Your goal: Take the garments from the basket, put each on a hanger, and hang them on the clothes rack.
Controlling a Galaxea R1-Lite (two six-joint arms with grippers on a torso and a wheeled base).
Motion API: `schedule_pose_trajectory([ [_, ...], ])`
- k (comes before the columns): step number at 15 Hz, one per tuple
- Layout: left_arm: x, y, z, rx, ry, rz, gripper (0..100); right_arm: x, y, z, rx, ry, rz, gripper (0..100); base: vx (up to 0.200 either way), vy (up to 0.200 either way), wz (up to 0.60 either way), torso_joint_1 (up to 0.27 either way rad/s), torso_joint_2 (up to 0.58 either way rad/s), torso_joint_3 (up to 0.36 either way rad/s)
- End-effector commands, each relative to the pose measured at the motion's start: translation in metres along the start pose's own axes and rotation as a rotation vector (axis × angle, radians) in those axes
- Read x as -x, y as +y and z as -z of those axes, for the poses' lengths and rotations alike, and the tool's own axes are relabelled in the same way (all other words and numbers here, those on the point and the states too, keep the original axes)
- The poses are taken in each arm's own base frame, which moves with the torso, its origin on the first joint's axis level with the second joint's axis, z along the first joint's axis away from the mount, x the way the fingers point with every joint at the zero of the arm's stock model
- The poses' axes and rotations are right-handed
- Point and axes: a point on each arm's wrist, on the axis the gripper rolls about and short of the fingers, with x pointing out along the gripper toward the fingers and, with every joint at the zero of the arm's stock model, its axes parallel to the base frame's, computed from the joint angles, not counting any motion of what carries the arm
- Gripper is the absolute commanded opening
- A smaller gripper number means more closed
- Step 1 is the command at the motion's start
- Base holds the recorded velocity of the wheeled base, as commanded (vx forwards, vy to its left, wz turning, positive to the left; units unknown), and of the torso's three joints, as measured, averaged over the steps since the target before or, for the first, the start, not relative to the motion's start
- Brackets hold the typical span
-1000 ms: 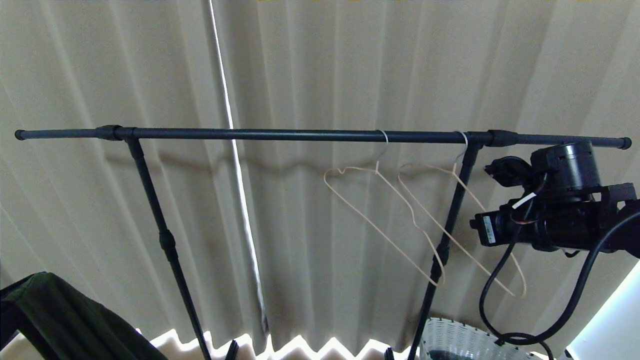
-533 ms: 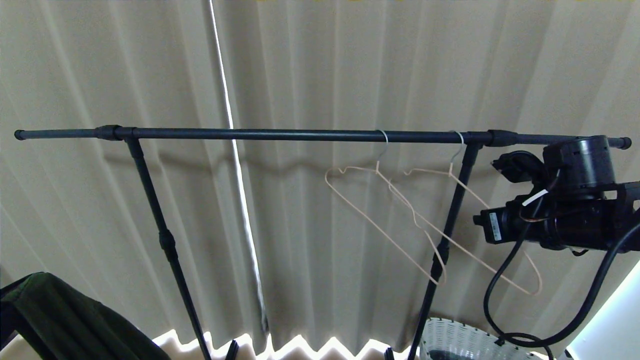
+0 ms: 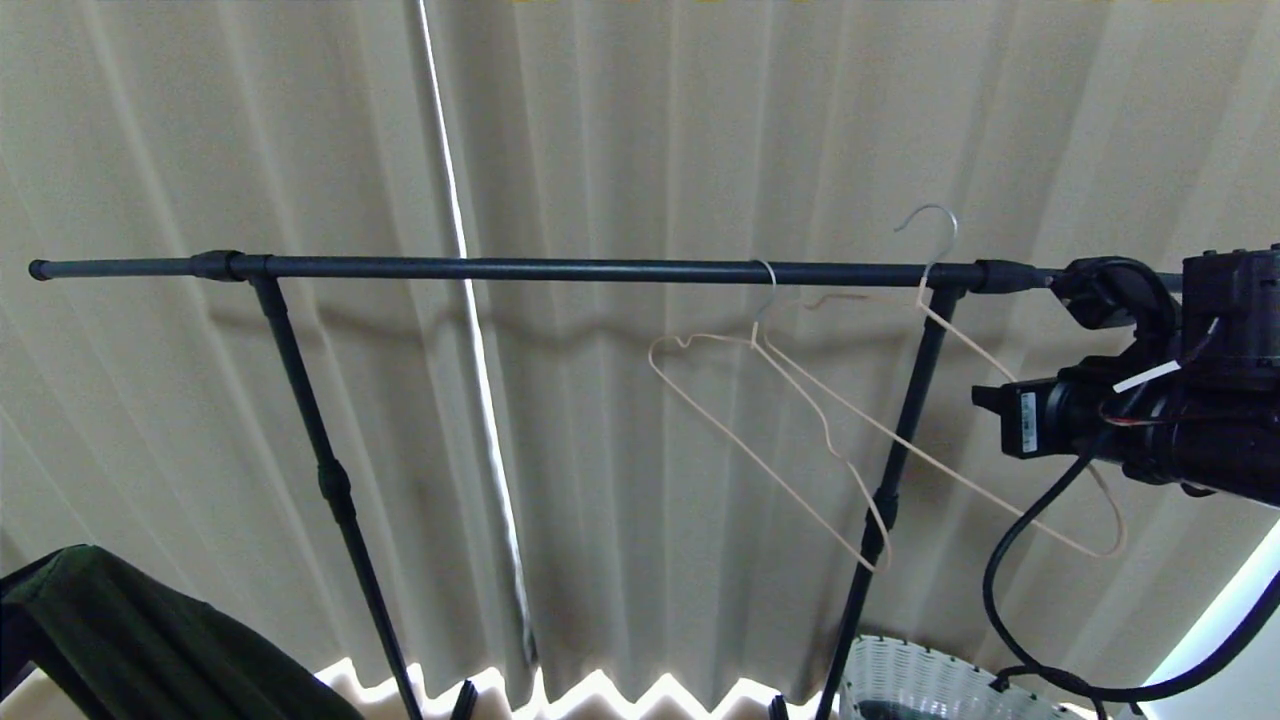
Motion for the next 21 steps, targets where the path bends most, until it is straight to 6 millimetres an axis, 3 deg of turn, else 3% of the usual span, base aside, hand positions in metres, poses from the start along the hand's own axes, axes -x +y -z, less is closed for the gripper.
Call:
schedule_pose_trajectory([
  [1, 0.000, 0.000, 0.000, 0.002, -0.001, -0.001, 0, 0.014, -0.002, 0.003, -0.002, -0.018, -0.001, 0, 0.000, 0.000, 0.00, 0.000, 0.00, 0.000],
  [5, 0.000, 0.000, 0.000, -0.001, 0.000, -0.002, 0, 0.054, -0.007, 0.020, -0.001, -0.051, -0.005, 0, -0.100, 0.000, 0.00, 0.002, 0.00, 0.001],
  [9, 0.000, 0.000, 0.001, -0.001, 0.004, -0.001, 0, 0.074, -0.011, 0.036, 0.001, -0.059, -0.003, 0, -0.200, 0.000, 0.00, -0.001, 0.00, 0.005],
  [14, 0.000, 0.000, 0.002, -0.002, 0.010, 0.000, 0, 0.086, -0.013, 0.050, 0.001, -0.058, -0.002, 0, -0.200, 0.000, 0.00, 0.000, 0.00, 0.001],
  [18, 0.000, 0.000, 0.002, -0.002, 0.010, 0.000, 0, 0.089, -0.014, 0.050, -0.001, -0.070, -0.003, 0, -0.200, 0.000, 0.00, 0.001, 0.00, 0.004],
  [21, 0.000, 0.000, 0.003, -0.002, 0.012, 0.001, 0, 0.090, -0.013, 0.049, -0.001, -0.080, -0.012, 0, 0.000, 0.000, 0.00, 0.000, 0.00, 0.000],
])
